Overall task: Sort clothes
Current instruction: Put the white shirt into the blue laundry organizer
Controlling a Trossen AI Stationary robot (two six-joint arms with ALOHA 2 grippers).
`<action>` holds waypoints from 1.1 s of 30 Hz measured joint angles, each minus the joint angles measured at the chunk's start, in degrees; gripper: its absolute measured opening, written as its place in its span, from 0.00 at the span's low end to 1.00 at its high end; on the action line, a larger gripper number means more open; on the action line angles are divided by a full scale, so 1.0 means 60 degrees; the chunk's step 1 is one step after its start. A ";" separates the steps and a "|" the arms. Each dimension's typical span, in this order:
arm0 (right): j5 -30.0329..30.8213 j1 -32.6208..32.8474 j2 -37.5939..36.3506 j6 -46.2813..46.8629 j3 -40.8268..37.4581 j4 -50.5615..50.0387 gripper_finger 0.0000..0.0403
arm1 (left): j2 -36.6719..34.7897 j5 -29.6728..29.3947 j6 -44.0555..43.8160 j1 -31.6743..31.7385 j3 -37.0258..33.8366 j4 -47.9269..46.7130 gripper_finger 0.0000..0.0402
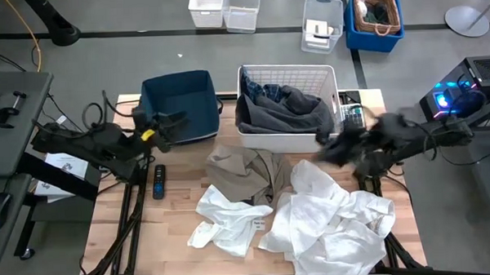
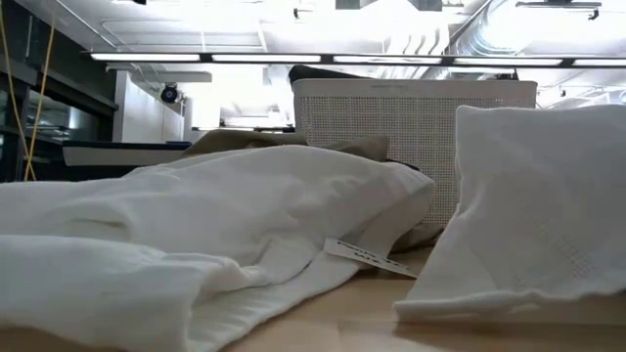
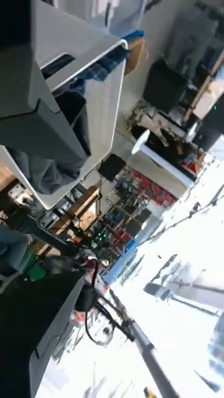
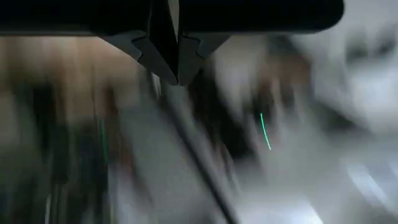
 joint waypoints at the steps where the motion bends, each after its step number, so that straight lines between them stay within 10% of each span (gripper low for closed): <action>1: -0.0409 0.0041 0.0327 0.0240 0.0722 -0.2176 0.00 | -0.0096 0.0102 0.0104 0.0000 0.0000 -0.0030 0.73; 4: -0.0653 0.0548 0.1373 0.1392 0.2226 -0.7241 0.00 | -0.0335 0.0235 0.0299 0.0000 0.0007 -0.0125 0.73; 8: -0.0691 0.1668 0.2517 0.3057 0.2831 -0.9963 0.00 | -0.0529 0.0332 0.0488 0.0000 0.0007 -0.0154 0.73; 17: -0.1906 0.3135 0.4310 0.5518 0.2751 -1.0813 0.22 | -0.0862 0.1469 0.0263 -0.0004 0.0007 -0.0463 0.73; 26: 0.0110 0.4191 0.5856 0.5929 0.2751 -1.0815 0.68 | -0.1561 0.2944 0.0094 -0.0004 0.0007 -0.2439 0.73; 33: 0.0782 0.4458 0.7815 0.5520 0.2755 -1.0668 0.77 | -0.1953 0.3326 -0.0129 -0.0004 0.0007 -0.4471 0.73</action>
